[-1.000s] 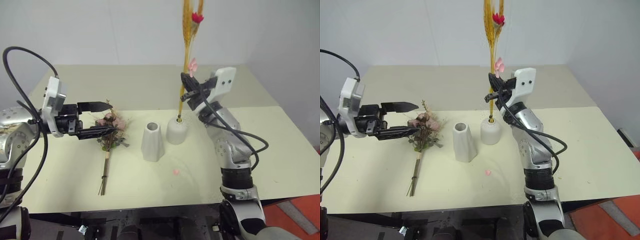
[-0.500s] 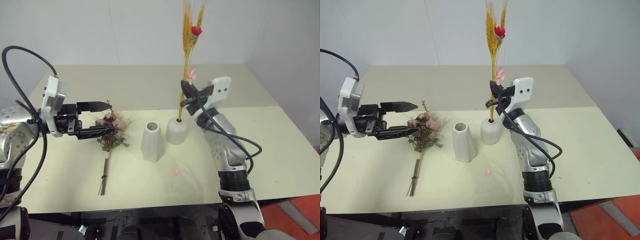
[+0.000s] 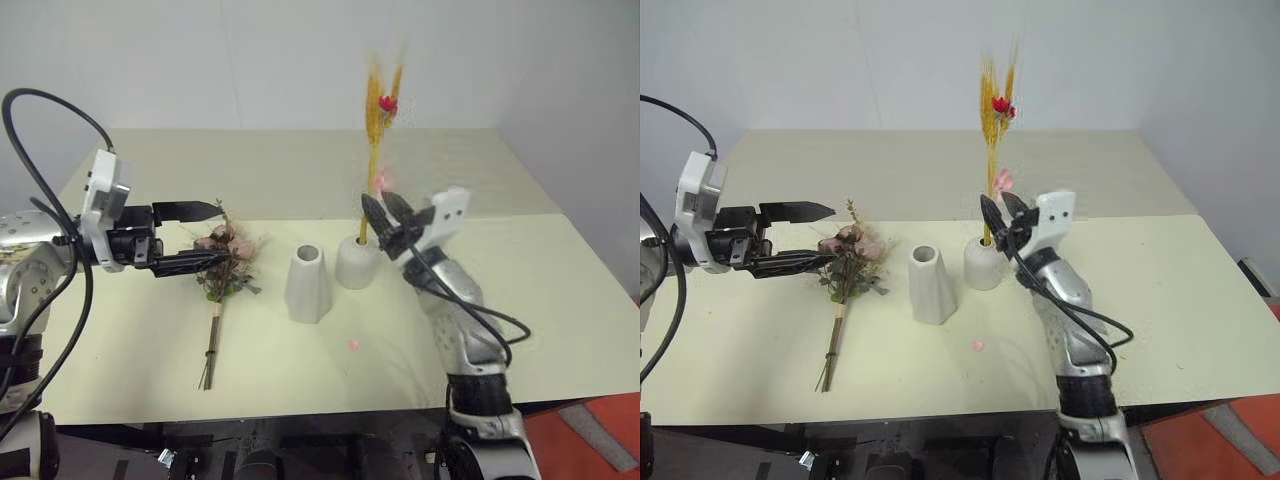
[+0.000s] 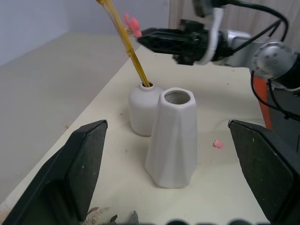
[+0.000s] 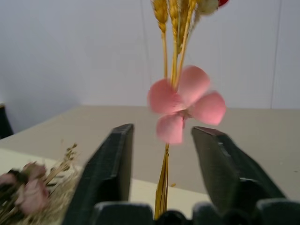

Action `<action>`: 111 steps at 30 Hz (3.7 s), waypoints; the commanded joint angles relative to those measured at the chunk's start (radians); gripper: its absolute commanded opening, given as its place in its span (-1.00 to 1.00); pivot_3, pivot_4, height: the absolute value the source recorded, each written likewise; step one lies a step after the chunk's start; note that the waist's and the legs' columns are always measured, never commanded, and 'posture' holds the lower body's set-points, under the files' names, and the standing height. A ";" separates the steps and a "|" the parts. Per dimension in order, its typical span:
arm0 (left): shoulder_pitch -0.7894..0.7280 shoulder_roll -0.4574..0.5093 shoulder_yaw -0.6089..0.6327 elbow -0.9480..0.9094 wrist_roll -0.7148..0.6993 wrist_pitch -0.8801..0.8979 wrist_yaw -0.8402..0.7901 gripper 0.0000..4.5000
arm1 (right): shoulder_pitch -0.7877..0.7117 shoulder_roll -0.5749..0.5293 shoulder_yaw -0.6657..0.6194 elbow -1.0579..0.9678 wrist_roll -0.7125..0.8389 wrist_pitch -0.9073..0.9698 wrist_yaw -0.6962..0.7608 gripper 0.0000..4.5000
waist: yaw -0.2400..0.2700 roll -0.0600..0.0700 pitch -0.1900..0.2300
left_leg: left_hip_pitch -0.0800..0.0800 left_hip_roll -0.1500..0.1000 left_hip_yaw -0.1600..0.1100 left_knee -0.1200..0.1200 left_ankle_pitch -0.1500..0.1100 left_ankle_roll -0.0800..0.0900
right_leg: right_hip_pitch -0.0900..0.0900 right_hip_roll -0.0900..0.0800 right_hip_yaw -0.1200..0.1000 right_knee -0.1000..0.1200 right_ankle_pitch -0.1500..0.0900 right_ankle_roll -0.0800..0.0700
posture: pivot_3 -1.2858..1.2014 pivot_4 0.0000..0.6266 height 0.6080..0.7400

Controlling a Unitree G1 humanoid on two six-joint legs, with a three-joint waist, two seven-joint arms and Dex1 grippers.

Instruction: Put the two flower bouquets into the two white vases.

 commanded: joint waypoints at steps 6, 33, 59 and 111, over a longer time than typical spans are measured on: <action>0.064 0.204 -0.107 -0.165 0.102 0.359 0.216 1.00 | 0.182 -0.406 -0.164 -0.310 0.323 0.283 0.304 0.98 | 0.000 0.000 0.000 | 0.001 0.000 0.000 0.001 0.000 0.000 | 0.001 0.000 0.001 -0.003 -0.001 0.001 | 0.03 -0.52 1.00; -0.110 -0.050 -0.335 -0.143 0.262 0.820 0.725 -0.92 | 0.134 -0.682 -0.280 -0.299 0.503 0.326 0.516 1.00 | 0.030 -0.001 0.001 | 0.003 -0.001 0.000 0.002 0.000 0.000 | 0.003 0.000 0.001 -0.002 -0.002 0.001 | 0.03 -0.52 1.00; -0.274 -0.493 0.104 -0.019 -0.269 0.306 0.409 -0.99 | 0.173 -0.639 -0.291 -0.358 0.490 0.311 0.423 1.00 | 0.029 -0.003 0.000 | 0.002 -0.001 -0.001 0.004 0.000 0.000 | 0.005 -0.001 0.000 -0.002 0.000 0.000 | 0.03 -0.52 1.00; -0.120 -0.425 -0.115 0.019 -0.055 0.131 0.186 0.67 | 0.228 -0.632 -0.302 -0.396 0.508 0.295 0.354 1.00 | 0.029 -0.003 0.000 | 0.003 -0.001 -0.001 0.005 0.000 0.000 | 0.005 0.000 0.000 -0.002 -0.001 0.000 | 0.03 -0.52 1.00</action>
